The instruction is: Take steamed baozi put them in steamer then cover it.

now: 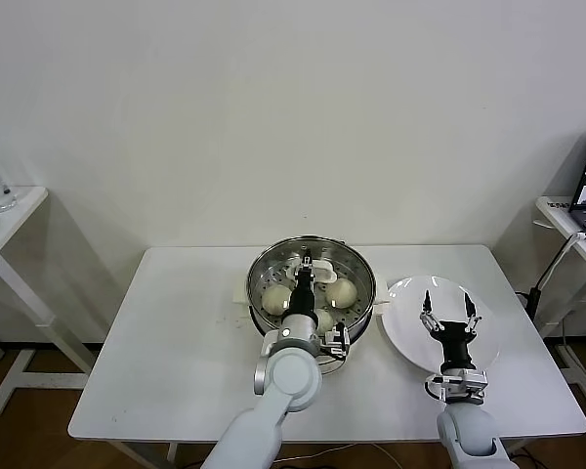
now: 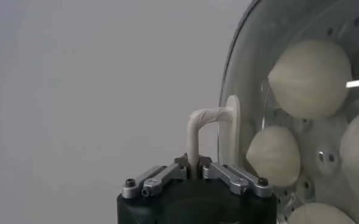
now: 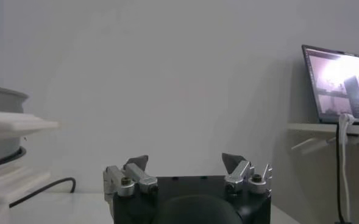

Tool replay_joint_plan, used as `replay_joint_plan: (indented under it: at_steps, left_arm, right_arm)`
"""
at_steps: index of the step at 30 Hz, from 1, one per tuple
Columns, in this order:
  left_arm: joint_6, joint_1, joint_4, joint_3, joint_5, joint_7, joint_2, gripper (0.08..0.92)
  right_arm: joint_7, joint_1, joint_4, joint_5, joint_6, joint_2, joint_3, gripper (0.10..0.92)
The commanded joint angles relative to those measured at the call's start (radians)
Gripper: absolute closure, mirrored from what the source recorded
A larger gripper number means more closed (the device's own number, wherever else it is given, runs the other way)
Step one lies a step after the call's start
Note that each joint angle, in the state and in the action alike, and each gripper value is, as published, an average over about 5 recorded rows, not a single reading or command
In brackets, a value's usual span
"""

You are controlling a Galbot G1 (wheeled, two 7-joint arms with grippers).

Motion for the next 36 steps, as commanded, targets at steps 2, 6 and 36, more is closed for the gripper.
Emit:
replay_joint_plan:
  at_steps: [2,6,36]
  left_arm:
    - [-0.007,0.005,0.002,-0.008,0.009,0.009,-0.005,0.809]
    - [-0.008,0.008,-0.003,-0.010,0.005,0.009,-0.005,0.791]
    - [0.004,0.224,-0.525,-0.036,-0.250,0.046,0.270,0.190]
  right_arm:
    - [0.000,0.001,0.002,0.001,0.000,-0.002,0.000,0.203]
    - [0.000,0.000,0.002,0.001,0.000,-0.002,0.000,0.203]
    - [0.012,0.002,0.032,-0.001,-0.036,-0.005,-0.014,0.203]
